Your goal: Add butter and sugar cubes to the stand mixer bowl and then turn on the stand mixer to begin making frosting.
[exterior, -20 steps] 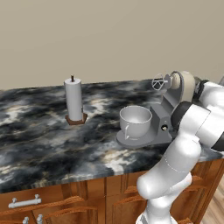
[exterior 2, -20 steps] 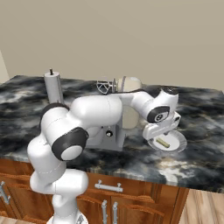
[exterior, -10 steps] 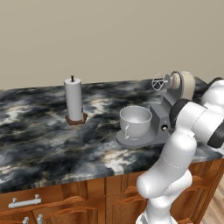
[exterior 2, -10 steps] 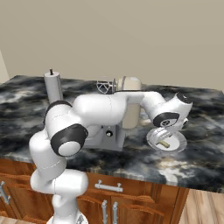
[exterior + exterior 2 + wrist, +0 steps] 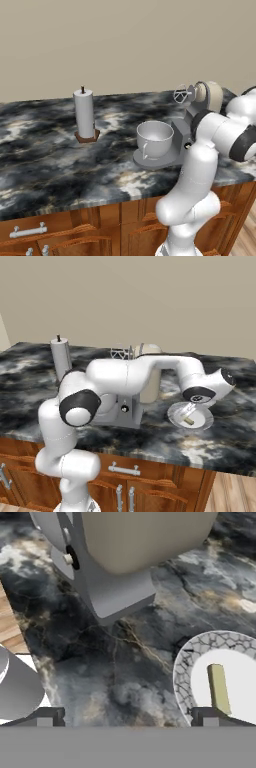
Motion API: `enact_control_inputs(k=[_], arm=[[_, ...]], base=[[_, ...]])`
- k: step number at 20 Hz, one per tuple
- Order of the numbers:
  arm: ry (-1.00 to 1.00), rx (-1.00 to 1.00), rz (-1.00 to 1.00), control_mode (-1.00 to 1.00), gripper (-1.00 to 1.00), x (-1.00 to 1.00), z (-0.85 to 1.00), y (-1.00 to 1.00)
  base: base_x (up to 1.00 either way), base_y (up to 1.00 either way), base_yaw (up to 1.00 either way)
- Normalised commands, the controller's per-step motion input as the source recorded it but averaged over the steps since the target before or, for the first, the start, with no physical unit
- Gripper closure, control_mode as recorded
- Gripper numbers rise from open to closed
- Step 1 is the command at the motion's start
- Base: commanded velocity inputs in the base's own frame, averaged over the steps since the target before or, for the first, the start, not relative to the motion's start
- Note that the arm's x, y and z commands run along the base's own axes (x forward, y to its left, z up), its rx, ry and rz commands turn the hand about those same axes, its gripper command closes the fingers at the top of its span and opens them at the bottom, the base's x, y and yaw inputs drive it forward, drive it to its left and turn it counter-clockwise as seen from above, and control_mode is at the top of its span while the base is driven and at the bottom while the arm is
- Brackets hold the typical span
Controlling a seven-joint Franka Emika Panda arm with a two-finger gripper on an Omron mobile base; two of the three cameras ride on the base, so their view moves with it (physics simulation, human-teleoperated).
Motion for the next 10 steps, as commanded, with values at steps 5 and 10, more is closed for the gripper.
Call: enact_control_inputs(k=[5,10], arm=[[-0.08,0.14,0.08,-1.00,-1.00,0.00,-0.06,0.00],[-0.02,0.09,0.01,-1.00,-1.00,0.00,-0.18,0.01]], base=[[0.00,0.00,0.00],[0.00,0.00,0.00]])
